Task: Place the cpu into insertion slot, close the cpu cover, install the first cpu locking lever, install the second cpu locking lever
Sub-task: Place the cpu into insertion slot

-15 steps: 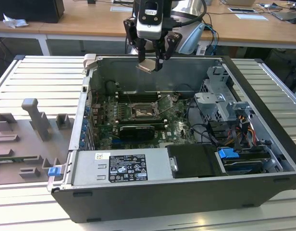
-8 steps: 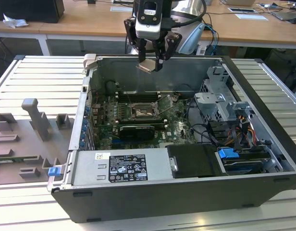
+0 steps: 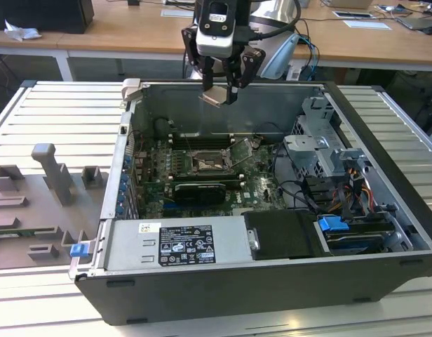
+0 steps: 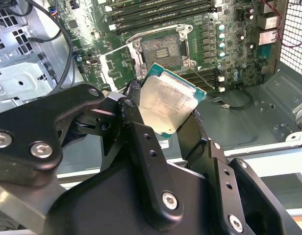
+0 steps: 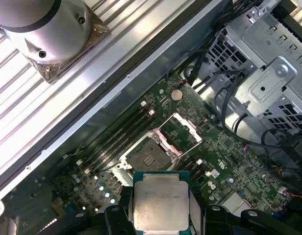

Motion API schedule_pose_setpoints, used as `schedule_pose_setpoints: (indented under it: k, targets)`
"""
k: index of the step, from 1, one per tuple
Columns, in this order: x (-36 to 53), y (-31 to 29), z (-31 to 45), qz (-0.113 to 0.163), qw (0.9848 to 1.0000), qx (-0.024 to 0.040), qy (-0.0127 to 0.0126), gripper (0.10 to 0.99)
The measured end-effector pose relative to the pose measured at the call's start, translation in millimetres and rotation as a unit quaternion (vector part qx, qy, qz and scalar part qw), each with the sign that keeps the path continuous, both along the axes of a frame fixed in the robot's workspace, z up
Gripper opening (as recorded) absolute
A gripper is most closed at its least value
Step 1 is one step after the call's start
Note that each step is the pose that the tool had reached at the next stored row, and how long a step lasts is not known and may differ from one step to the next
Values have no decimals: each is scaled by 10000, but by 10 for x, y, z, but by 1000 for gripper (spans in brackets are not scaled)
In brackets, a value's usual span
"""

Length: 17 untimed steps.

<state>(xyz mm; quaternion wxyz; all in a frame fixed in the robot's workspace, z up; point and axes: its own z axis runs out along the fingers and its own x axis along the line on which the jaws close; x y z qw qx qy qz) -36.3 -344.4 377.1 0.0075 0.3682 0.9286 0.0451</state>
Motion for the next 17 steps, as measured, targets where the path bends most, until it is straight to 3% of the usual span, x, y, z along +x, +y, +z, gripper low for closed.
schedule_pose_setpoints:
  k: [17]
  targets:
    - [0,0,-2,-239,9997,0,0,541]
